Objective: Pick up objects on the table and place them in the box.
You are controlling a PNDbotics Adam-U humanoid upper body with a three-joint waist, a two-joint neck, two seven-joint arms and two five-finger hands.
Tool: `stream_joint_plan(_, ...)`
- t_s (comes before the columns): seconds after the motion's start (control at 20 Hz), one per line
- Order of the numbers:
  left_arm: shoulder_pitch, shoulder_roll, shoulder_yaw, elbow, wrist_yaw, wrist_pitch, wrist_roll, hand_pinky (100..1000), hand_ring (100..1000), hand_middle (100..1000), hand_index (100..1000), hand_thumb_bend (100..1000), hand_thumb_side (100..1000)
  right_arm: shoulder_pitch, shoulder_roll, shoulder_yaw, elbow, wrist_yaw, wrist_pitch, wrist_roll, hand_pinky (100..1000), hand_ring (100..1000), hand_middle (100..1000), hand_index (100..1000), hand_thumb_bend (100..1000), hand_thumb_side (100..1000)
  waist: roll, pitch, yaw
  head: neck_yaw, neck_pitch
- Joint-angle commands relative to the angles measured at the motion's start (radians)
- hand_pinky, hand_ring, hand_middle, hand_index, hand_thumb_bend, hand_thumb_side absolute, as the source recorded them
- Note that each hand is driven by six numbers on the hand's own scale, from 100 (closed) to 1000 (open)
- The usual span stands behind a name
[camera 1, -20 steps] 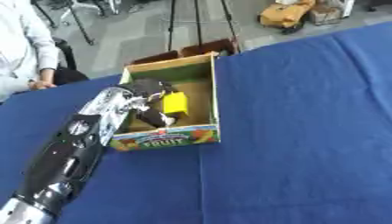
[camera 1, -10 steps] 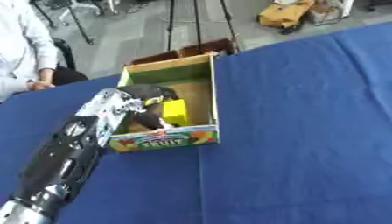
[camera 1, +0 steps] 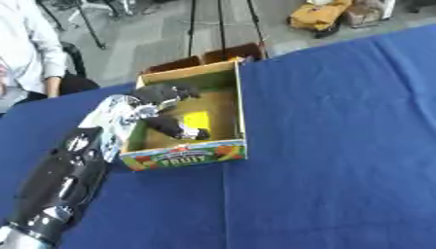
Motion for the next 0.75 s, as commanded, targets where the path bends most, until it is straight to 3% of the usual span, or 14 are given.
stream_joint_plan(0.05,-0.013,0.039,0.011,-0.023,0.006,0.006,0.045,880,1000,1000,1000,659,934,-0.008,-0.009,-0.004,-0.018,-0.003,0.001,-0.002,690,777,611,776,227,1000,-0.024,-0.023,0.001,-0.001,-0.003)
stream_joint_plan(0.1,-0.020,0.046,0.017,-0.029,0.010,0.003,0.053,851,1000,1000,1000,577,961,-0.004,-0.008,-0.005,-0.018,-0.002,0.002,-0.002,690,778,610,776,232,1000,-0.026,-0.027,0.006,-0.005,0.004)
stream_joint_plan(0.4,-0.045,0.111,0.105,-0.150,0.069,-0.044,0.130,790,948,1000,1000,575,947,0.007,-0.013,-0.015,-0.018,0.005,0.006,-0.011,689,776,612,776,223,1000,-0.035,-0.032,0.034,-0.032,0.023)
stream_joint_plan(0.75,0.065,0.157,0.199,-0.314,0.168,-0.120,0.231,713,877,923,1000,587,933,0.016,-0.013,-0.027,-0.018,0.020,0.011,-0.034,686,773,615,775,195,1000,-0.053,-0.042,0.076,-0.079,0.042)
